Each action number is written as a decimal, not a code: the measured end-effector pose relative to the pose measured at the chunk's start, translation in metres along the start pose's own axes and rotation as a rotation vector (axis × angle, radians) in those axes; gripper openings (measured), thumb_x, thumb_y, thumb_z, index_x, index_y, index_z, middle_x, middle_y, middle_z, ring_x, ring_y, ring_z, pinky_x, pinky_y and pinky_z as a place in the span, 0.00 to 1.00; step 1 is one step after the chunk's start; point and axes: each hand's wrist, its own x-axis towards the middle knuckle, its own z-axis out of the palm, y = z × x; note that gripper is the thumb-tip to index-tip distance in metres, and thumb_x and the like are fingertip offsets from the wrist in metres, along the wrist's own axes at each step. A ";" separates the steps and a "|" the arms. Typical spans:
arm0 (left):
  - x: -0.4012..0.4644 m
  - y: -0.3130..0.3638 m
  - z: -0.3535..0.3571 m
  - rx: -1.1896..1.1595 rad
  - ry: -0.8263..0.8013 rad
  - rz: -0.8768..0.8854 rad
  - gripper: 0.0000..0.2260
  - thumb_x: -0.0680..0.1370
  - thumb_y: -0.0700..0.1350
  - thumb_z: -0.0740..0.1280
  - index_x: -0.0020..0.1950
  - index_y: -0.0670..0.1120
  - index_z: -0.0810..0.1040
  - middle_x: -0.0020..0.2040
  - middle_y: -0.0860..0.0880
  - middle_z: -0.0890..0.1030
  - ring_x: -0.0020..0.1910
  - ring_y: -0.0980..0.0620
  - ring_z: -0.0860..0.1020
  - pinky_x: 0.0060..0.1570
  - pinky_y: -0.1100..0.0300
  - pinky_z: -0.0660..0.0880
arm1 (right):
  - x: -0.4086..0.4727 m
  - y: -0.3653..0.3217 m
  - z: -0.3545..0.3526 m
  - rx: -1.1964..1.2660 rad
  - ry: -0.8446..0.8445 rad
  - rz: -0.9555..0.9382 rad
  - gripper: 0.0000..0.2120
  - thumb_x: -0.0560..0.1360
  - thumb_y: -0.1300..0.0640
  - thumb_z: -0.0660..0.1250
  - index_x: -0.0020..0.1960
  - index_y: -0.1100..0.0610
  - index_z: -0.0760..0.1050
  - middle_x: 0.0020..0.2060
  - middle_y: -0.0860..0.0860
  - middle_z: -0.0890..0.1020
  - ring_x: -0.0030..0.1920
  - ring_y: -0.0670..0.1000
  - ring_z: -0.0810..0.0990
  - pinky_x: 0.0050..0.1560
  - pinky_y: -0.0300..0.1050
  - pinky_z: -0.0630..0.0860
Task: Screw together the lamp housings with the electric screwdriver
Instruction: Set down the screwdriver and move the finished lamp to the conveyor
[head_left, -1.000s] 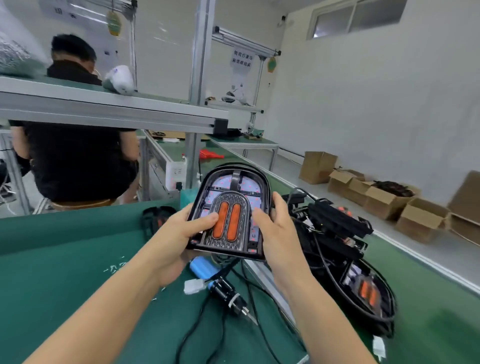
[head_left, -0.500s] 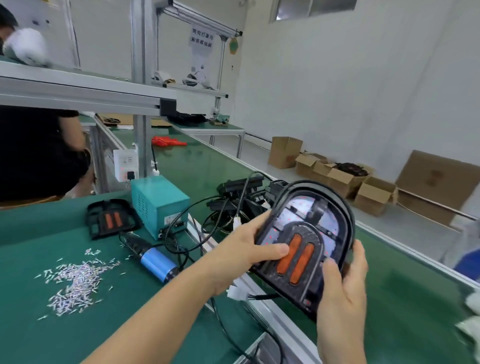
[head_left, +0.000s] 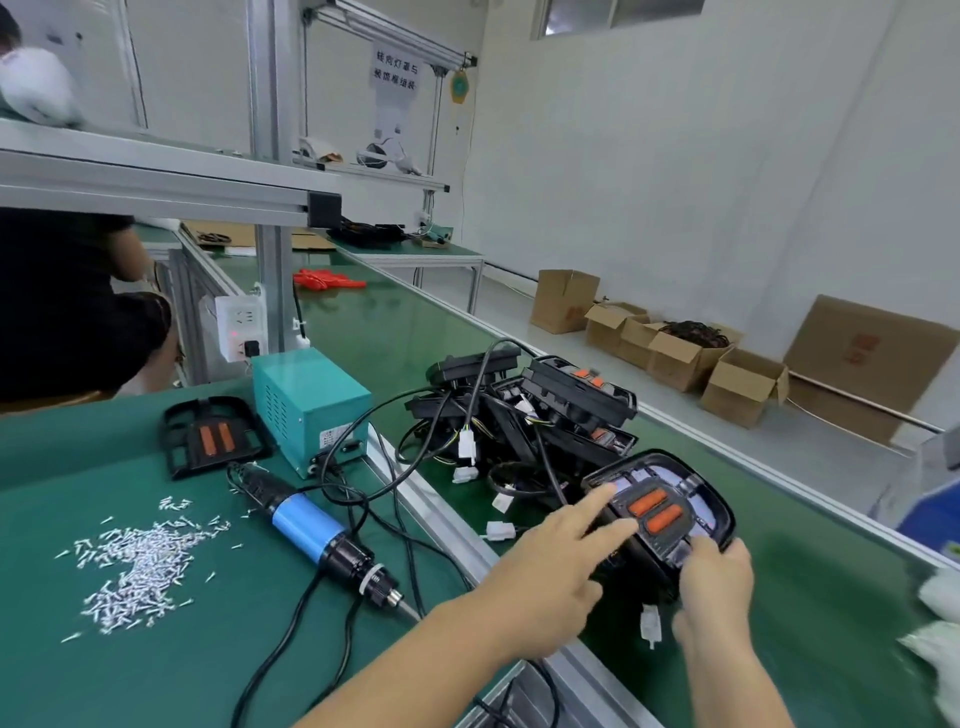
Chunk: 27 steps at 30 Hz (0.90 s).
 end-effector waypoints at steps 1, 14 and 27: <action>0.001 -0.002 0.001 0.095 -0.018 0.016 0.28 0.81 0.38 0.57 0.78 0.53 0.51 0.78 0.58 0.40 0.76 0.56 0.47 0.74 0.56 0.51 | 0.005 -0.002 0.002 -0.008 0.001 0.026 0.16 0.79 0.62 0.56 0.66 0.62 0.67 0.60 0.61 0.76 0.58 0.62 0.76 0.62 0.61 0.73; -0.012 -0.043 0.020 0.360 -0.174 -0.170 0.26 0.83 0.42 0.51 0.79 0.50 0.45 0.79 0.53 0.43 0.77 0.51 0.45 0.75 0.49 0.41 | -0.007 -0.034 -0.003 -1.113 -0.217 -0.310 0.31 0.78 0.33 0.42 0.74 0.45 0.66 0.78 0.53 0.59 0.77 0.61 0.50 0.73 0.66 0.41; -0.032 -0.066 0.019 0.404 -0.296 -0.297 0.24 0.81 0.38 0.52 0.77 0.46 0.55 0.78 0.50 0.53 0.76 0.50 0.50 0.74 0.43 0.40 | 0.002 -0.040 -0.005 -1.208 -0.368 -0.369 0.37 0.76 0.30 0.41 0.72 0.54 0.66 0.63 0.59 0.75 0.61 0.60 0.74 0.63 0.53 0.68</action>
